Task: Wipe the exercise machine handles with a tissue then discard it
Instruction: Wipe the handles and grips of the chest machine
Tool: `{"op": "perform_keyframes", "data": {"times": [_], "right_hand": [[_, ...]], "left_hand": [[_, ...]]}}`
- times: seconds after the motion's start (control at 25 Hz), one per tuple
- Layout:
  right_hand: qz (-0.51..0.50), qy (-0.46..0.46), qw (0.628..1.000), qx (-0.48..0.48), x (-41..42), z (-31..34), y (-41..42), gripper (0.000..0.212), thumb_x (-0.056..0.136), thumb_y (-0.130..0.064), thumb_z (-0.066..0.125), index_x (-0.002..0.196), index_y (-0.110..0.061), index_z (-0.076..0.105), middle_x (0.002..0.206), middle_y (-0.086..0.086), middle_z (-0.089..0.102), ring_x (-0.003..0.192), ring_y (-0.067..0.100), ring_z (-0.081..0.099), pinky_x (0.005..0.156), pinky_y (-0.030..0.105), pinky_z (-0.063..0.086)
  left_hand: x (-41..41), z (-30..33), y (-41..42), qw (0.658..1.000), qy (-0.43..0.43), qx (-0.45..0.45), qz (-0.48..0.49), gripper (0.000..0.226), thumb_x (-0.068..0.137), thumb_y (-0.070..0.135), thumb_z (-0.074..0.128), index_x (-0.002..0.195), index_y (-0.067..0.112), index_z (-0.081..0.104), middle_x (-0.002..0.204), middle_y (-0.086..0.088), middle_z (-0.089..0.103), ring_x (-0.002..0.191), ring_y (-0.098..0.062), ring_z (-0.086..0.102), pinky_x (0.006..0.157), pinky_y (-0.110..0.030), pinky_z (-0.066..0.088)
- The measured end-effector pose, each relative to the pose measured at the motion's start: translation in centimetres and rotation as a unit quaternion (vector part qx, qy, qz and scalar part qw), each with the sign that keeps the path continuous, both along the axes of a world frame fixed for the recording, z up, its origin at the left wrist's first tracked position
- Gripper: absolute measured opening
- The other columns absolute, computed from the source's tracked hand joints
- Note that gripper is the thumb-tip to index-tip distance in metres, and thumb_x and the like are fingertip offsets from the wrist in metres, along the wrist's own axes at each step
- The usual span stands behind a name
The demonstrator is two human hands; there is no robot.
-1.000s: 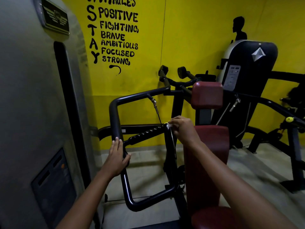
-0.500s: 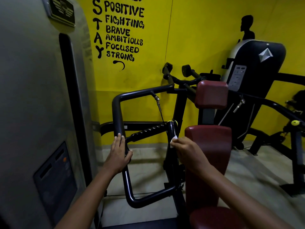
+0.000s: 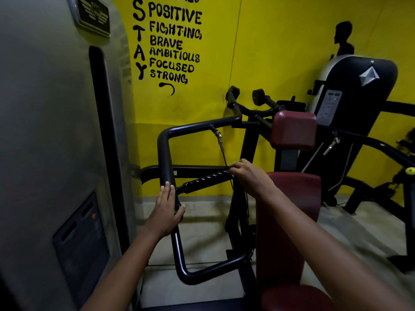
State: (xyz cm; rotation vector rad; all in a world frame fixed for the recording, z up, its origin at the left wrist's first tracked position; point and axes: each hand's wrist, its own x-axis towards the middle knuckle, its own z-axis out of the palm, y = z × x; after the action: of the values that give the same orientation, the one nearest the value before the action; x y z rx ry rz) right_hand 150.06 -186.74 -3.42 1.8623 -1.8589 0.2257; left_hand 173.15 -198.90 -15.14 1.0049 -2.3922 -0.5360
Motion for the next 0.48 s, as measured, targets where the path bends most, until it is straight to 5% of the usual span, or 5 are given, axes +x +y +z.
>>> {"op": "perform_keyframes", "data": {"times": [0.28,0.48], "right_hand": [[0.146,0.110,0.979,0.091,0.1,-1.5,2.0,0.021,0.076,-0.002,0.064,0.096,-0.008,0.064,0.091,0.008,0.066,0.084,0.025,0.061,0.072,0.036,0.055],[0.229,0.122,0.950,0.172,1.8,-3.9,4.0,0.014,0.085,-0.017,0.048,0.087,-0.013,0.061,0.080,0.004,0.064,0.076,0.022,0.059,0.070,0.034,0.052]], "left_hand": [[0.0,-0.1,0.1,1.000,0.009,-0.004,0.003,0.073,0.099,0.038,0.042,0.152,0.008,0.002,0.159,-0.005,-0.012,0.146,-0.017,-0.014,0.117,-0.033,0.003],[0.1,0.1,0.1,1.000,0.002,0.001,0.002,0.073,0.099,0.039,0.041,0.152,0.008,0.001,0.159,-0.005,-0.013,0.146,-0.018,-0.014,0.117,-0.032,0.002]]}}
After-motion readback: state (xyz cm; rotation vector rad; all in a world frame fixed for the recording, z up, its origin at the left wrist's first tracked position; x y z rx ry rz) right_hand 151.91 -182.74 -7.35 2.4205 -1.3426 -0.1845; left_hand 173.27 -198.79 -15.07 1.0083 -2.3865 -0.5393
